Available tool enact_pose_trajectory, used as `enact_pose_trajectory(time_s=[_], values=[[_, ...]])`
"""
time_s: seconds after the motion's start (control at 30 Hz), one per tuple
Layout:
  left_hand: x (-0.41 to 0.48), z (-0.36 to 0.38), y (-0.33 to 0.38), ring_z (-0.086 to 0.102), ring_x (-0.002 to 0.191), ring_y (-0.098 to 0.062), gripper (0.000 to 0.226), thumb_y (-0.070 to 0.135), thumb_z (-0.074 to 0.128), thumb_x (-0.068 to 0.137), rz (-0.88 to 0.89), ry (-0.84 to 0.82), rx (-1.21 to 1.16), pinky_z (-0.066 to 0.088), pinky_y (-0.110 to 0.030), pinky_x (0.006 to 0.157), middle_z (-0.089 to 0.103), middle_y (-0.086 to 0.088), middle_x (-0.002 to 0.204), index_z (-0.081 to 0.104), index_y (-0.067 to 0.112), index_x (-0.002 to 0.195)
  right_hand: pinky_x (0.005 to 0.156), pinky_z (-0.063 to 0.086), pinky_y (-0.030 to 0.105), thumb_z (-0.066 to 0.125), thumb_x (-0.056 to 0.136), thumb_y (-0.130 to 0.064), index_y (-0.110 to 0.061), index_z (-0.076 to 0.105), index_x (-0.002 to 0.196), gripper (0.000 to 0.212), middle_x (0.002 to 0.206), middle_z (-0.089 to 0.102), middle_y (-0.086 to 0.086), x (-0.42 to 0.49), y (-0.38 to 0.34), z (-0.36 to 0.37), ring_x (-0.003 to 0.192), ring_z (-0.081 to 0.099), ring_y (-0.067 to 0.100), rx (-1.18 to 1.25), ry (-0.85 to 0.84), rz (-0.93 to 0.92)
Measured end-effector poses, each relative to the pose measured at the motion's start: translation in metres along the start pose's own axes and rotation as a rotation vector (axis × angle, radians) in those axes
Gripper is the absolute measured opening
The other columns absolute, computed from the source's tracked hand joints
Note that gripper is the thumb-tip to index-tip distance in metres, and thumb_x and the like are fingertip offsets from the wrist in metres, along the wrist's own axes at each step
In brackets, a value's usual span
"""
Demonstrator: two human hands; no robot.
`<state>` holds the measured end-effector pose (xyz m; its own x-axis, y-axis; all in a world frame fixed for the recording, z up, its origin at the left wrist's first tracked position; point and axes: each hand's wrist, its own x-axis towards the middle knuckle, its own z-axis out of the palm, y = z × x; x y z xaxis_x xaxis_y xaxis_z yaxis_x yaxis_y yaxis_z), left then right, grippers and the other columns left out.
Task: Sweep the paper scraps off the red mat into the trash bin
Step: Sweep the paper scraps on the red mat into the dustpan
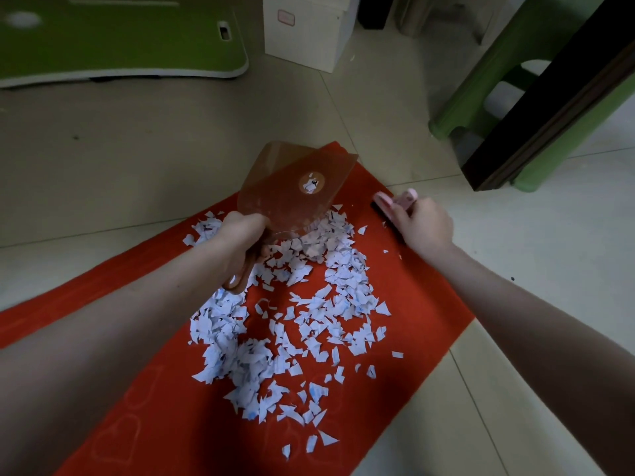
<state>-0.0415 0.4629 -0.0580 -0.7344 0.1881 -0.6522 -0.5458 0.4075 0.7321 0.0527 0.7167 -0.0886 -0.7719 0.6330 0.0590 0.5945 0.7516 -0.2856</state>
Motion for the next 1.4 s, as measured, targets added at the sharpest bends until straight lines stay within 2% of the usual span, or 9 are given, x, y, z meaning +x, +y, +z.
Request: enact_pose_trajectory(time_s=[0.17,0.23,0.33,0.6,0.77,0.93,1.07,1.2,1.4], values=[[0.000,-0.004,0.000,0.040,0.026,-0.010,0.011,0.003,0.045,0.091,0.004,0.004,0.001,0.034,-0.014,0.033,0.051,-0.010,0.056,0.054,-0.003,0.088,0.047,0.035,0.030,0.050,0.093,-0.043,-0.025,0.071,0.104,0.030,0.065,0.062,0.004,-0.024,-0.015,0.010,0.055,0.054,0.021,0.067,-0.164,-0.271],[0.000,-0.006,-0.001,0.039,0.025,-0.010,0.014,0.003,0.045,0.091,0.007,0.007,0.009,0.032,-0.013,0.032,0.049,-0.009,0.052,0.054,-0.002,0.082,0.057,0.052,0.039,0.057,0.092,-0.030,-0.027,0.072,0.104,0.019,0.075,0.072,0.001,-0.031,-0.013,0.004,0.064,0.065,0.021,0.374,-0.188,-0.263],[0.001,-0.007,-0.003,0.039,0.024,-0.010,0.018,0.003,0.045,0.091,0.002,0.007,0.025,0.032,-0.013,0.032,0.048,-0.008,0.050,0.053,0.000,0.075,0.068,0.055,0.044,0.061,0.091,-0.018,-0.022,0.073,0.100,0.016,0.086,0.072,-0.005,-0.035,-0.006,-0.016,0.076,0.068,0.021,0.588,-0.087,-0.207],[0.003,-0.001,-0.004,0.041,0.035,-0.014,0.020,0.003,0.046,0.090,-0.005,-0.005,0.031,0.035,-0.016,0.035,0.053,-0.007,0.043,0.053,0.000,0.072,0.055,0.036,0.031,0.045,0.096,-0.044,-0.021,0.071,0.107,0.037,0.066,0.056,0.008,-0.041,0.033,-0.010,0.065,0.056,0.031,0.026,0.012,-0.026],[0.002,0.001,-0.005,0.043,0.040,-0.014,0.018,0.004,0.046,0.092,-0.013,-0.019,0.031,0.036,-0.018,0.037,0.055,-0.010,0.060,0.054,0.000,0.076,0.042,0.027,0.024,0.048,0.096,-0.041,-0.022,0.071,0.106,0.032,0.051,0.052,-0.003,-0.068,0.015,0.003,0.042,0.045,0.013,0.084,-0.094,-0.175],[0.001,-0.004,-0.003,0.041,0.028,-0.011,0.011,0.003,0.046,0.091,0.004,-0.001,0.026,0.035,-0.015,0.034,0.052,-0.009,0.054,0.054,-0.003,0.087,0.048,0.048,0.045,0.057,0.093,-0.020,-0.015,0.072,0.106,0.020,0.075,0.069,-0.006,-0.073,-0.002,-0.017,0.056,0.060,0.034,0.499,-0.071,-0.185],[0.001,-0.005,-0.002,0.041,0.029,-0.011,0.011,0.004,0.046,0.092,0.000,0.000,0.027,0.035,-0.016,0.035,0.052,-0.008,0.052,0.055,-0.002,0.089,0.050,0.040,0.035,0.052,0.095,-0.033,-0.022,0.072,0.108,0.026,0.070,0.068,0.012,-0.049,0.015,-0.028,0.057,0.057,0.032,0.267,0.068,-0.149],[-0.001,-0.004,0.000,0.041,0.029,-0.010,0.012,0.005,0.046,0.093,0.006,0.000,0.022,0.034,-0.014,0.033,0.053,-0.008,0.056,0.055,-0.002,0.090,0.063,0.043,0.035,0.045,0.095,-0.041,-0.018,0.070,0.107,0.036,0.085,0.068,0.017,-0.036,0.039,-0.020,0.082,0.062,0.037,0.013,0.114,-0.021],[0.000,-0.001,-0.001,0.041,0.032,-0.013,0.013,0.004,0.045,0.091,0.001,0.002,0.023,0.034,-0.015,0.034,0.052,-0.007,0.049,0.053,-0.001,0.083,0.044,0.029,0.027,0.044,0.096,-0.042,-0.014,0.074,0.095,0.041,0.054,0.055,0.006,-0.056,0.038,-0.003,0.051,0.051,0.025,-0.002,-0.031,-0.018]])
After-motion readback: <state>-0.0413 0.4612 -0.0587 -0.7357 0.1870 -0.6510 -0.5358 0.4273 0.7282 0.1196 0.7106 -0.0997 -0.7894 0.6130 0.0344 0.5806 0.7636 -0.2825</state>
